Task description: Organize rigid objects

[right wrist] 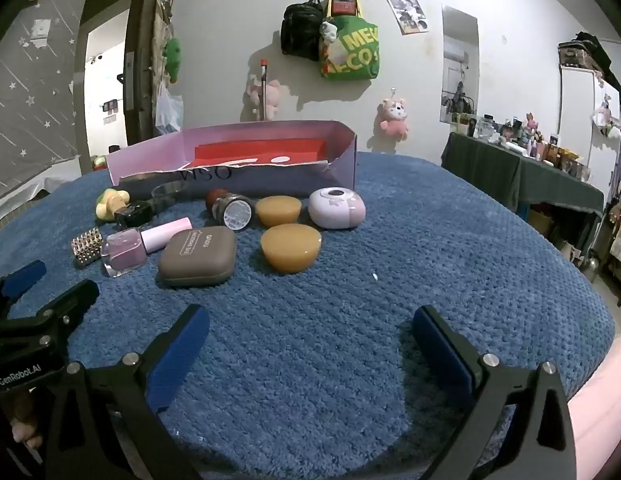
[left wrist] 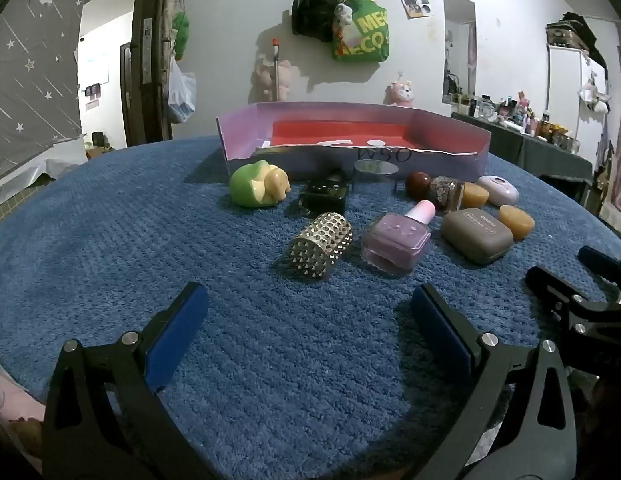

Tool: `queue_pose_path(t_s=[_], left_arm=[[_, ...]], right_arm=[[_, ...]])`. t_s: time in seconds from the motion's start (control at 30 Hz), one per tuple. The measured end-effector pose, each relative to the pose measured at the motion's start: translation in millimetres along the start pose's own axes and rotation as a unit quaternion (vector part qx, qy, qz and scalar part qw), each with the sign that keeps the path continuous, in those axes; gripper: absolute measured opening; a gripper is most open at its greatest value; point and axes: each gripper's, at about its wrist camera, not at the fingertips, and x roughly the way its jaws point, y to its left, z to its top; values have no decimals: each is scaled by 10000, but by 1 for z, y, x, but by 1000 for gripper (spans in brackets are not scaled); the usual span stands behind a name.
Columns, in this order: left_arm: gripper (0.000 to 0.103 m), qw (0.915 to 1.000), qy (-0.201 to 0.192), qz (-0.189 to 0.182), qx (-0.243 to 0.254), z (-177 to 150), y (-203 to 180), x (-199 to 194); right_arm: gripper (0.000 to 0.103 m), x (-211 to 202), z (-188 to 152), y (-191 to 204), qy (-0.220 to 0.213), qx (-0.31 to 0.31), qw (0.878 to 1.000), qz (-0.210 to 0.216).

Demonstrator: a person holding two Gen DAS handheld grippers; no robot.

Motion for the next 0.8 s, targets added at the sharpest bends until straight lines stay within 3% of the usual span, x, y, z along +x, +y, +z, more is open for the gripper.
queue_pose_path(t_s=[0.8], left_arm=[[103, 10000, 0, -6, -8, 0, 0, 0]], right_arm=[[103, 0, 1, 1, 25, 17, 10000, 5]])
